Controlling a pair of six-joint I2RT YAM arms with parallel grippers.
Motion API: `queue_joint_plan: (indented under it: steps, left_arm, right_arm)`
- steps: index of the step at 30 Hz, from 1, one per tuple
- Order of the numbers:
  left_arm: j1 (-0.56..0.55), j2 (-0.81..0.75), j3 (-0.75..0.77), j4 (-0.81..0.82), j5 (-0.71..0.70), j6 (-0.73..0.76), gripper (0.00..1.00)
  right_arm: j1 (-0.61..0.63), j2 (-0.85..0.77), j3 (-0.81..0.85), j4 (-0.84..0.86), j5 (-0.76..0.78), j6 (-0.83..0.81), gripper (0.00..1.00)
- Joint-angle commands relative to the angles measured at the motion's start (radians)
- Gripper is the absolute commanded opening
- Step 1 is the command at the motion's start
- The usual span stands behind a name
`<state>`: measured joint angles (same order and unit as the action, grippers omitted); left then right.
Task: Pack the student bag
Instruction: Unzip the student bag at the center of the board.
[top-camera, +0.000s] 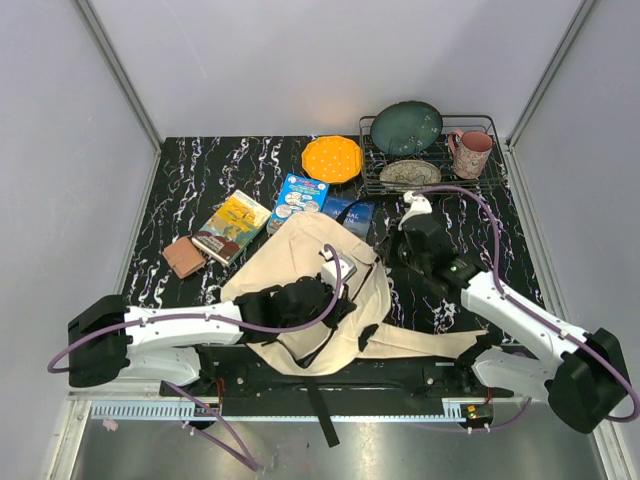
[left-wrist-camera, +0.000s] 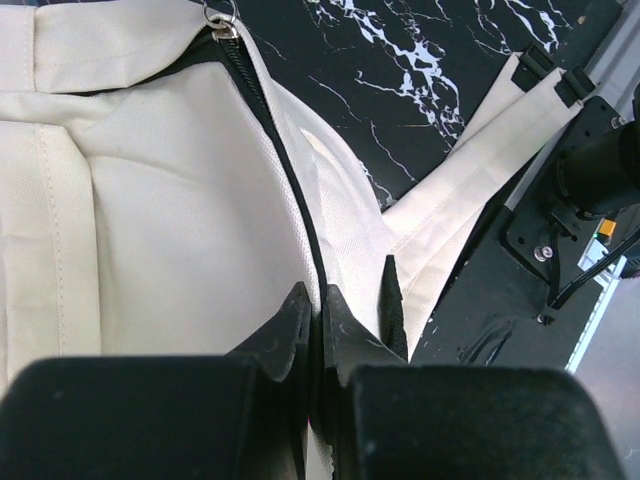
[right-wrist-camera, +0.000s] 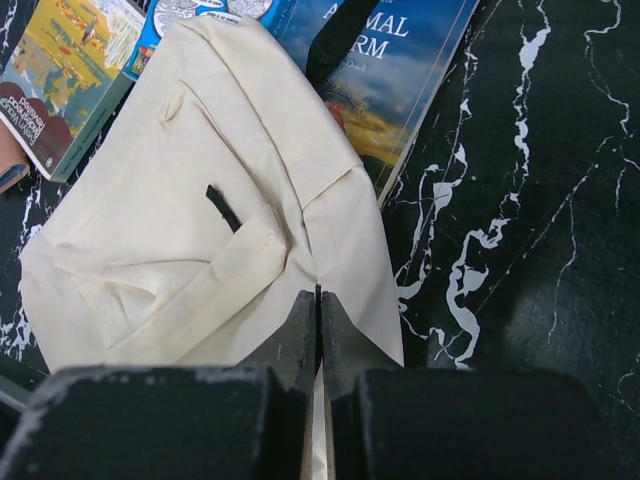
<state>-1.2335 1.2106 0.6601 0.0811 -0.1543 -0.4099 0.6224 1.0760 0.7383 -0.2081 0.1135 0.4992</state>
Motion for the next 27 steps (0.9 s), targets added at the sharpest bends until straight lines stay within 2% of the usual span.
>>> queue_joint_plan:
  steps: [1,13,19,24,25,27]
  left_arm:
    - [-0.075,-0.028,-0.017,-0.066,0.032,-0.024,0.0]
    - [-0.124,-0.134,-0.04,-0.103,-0.06,-0.033,0.0]
    - [-0.124,-0.23,-0.053,-0.129,-0.082,-0.026,0.0]
    - [-0.124,-0.266,-0.054,-0.133,-0.131,-0.009,0.0]
    - [-0.124,-0.255,-0.053,-0.136,-0.142,-0.004,0.0]
    - [-0.124,-0.235,-0.025,-0.159,-0.172,0.006,0.0]
  right_arm:
    - [-0.072,0.067,0.093,0.133,0.107,-0.074,0.0]
    - [-0.153,0.196,0.141,0.148,0.072,-0.108,0.0]
    - [-0.161,0.18,0.135,0.141,0.063,-0.111,0.0]
    - [-0.165,0.181,0.113,0.142,-0.026,-0.093,0.0]
    - [-0.165,0.165,0.101,0.141,-0.038,-0.064,0.02]
    - [-0.165,0.104,0.09,0.121,-0.083,-0.021,0.22]
